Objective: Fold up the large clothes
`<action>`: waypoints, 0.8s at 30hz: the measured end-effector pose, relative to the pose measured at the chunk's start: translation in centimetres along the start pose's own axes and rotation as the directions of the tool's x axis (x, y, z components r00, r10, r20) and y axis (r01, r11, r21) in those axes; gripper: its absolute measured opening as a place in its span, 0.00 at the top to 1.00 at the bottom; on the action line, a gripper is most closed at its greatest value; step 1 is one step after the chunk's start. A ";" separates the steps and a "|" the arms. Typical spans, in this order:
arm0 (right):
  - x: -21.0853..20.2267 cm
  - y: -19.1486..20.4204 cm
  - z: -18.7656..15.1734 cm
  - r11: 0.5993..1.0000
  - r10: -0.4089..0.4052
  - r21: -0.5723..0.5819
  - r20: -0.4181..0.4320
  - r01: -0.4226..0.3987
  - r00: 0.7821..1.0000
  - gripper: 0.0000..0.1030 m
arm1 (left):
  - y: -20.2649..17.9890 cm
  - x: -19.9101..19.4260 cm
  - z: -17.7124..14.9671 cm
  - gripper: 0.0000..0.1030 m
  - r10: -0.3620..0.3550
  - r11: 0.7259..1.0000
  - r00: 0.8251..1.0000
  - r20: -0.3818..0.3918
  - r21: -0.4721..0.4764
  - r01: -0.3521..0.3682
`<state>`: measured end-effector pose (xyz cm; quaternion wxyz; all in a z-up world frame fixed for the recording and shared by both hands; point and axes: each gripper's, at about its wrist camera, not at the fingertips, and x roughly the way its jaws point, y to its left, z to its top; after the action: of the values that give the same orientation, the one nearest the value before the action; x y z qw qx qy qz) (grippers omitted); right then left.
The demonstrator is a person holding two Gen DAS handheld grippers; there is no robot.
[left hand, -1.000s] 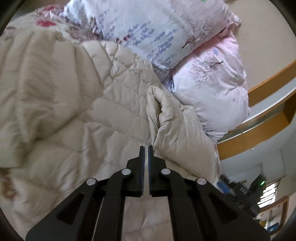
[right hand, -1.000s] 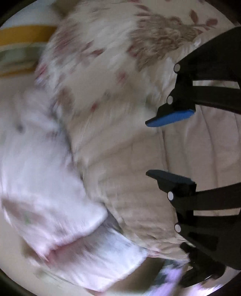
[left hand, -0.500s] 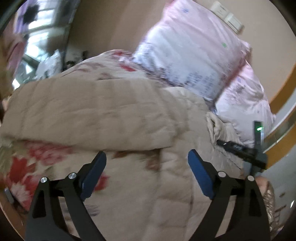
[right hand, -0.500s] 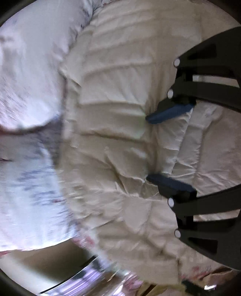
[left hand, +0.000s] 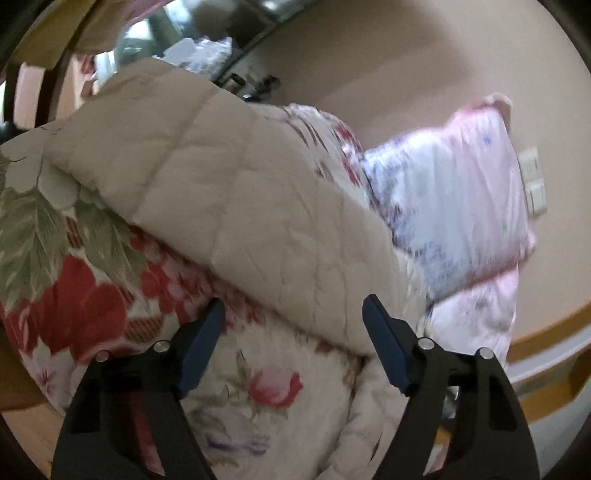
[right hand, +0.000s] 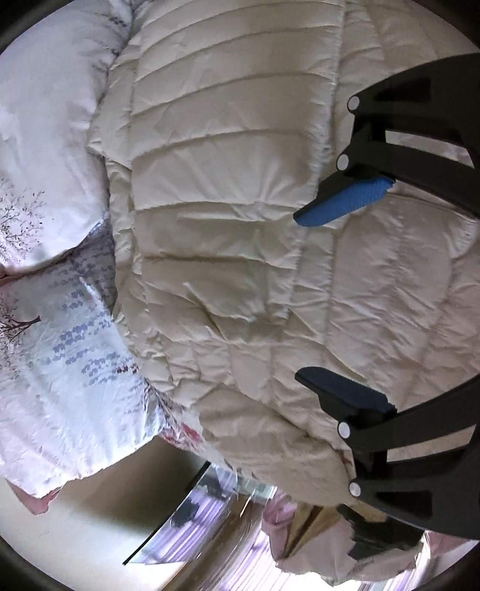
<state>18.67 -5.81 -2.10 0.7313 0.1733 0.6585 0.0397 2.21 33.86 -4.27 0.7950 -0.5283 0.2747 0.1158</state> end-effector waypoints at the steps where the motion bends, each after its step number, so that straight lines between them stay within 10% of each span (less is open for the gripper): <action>1: -0.2 0.0 -0.1 1.000 0.008 0.001 0.001 -0.008 1.000 0.24 | 0.2 0.0 0.3 0.30 -0.007 1.000 1.000 0.011 -0.020 0.007; 5: -1.7 0.0 -0.5 1.000 0.022 -0.006 0.013 -0.022 1.000 0.24 | 1.7 0.0 1.6 0.46 -0.015 0.993 0.998 0.059 -0.116 0.021; 10: -2.2 -0.5 -0.8 1.000 0.022 -0.015 0.021 -0.021 1.000 0.23 | 3.0 0.3 3.0 0.90 0.005 0.989 0.997 0.075 -0.147 0.006; 18: -4.2 -2.8 -1.3 1.000 0.012 -0.001 0.058 -0.012 0.998 0.23 | -0.3 0.0 4.6 0.98 0.008 0.999 0.992 0.128 -0.039 -0.003; 24: -6.7 -4.3 -1.4 1.000 0.014 0.006 0.129 -0.015 0.992 0.23 | -10.3 0.3 2.4 0.98 -0.165 0.969 0.982 0.096 0.200 0.144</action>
<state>15.66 -11.43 2.86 0.7713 0.1828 0.6089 0.0312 8.10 31.73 4.32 0.8631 -0.4614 0.1975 0.0559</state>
